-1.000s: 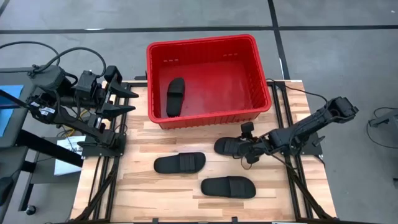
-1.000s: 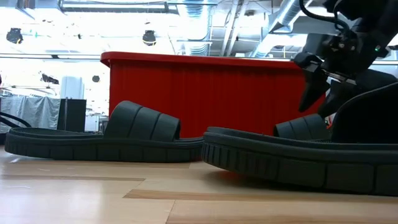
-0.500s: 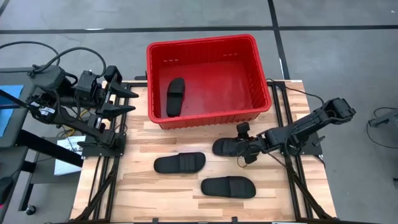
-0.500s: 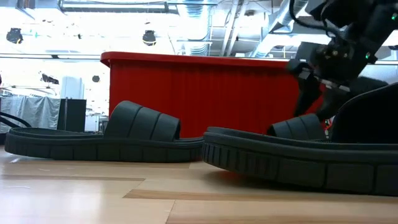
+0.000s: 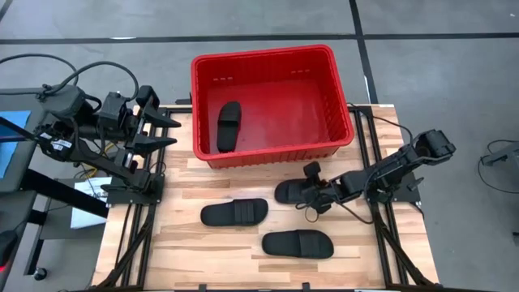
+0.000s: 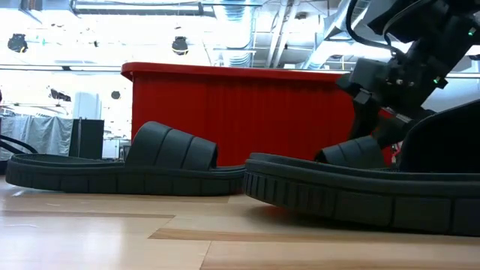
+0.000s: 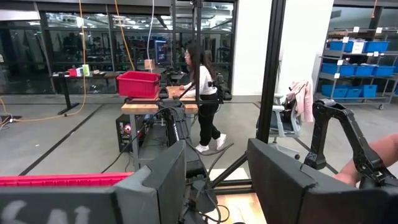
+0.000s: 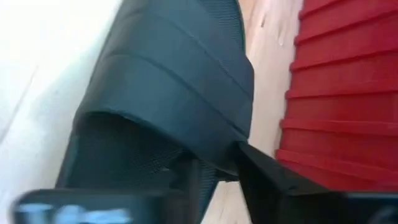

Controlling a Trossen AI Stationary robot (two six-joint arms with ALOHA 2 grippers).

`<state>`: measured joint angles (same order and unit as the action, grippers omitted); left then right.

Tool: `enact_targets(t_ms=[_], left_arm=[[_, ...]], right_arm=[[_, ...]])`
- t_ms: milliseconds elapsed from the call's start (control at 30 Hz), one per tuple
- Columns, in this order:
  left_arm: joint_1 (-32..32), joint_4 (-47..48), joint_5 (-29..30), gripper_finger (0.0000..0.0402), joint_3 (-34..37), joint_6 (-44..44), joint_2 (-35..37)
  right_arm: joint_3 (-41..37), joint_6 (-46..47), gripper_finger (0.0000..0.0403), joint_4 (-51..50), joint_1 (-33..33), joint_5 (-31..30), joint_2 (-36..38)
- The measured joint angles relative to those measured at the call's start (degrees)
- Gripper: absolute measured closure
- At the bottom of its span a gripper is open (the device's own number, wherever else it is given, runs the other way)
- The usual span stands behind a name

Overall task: Pick and place slides into bin
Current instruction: Put the top right black slide into the red bin

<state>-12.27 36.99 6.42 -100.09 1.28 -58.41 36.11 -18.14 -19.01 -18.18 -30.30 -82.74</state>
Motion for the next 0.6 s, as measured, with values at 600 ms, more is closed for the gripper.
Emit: enact_targets(t_ms=[600], left_arm=[[0.00,-0.94,0.00,0.0240,0.00,1.56,-0.11]], right_arm=[[2.22,10.24,0.0401,-3.44,1.84,3.75,-0.02]])
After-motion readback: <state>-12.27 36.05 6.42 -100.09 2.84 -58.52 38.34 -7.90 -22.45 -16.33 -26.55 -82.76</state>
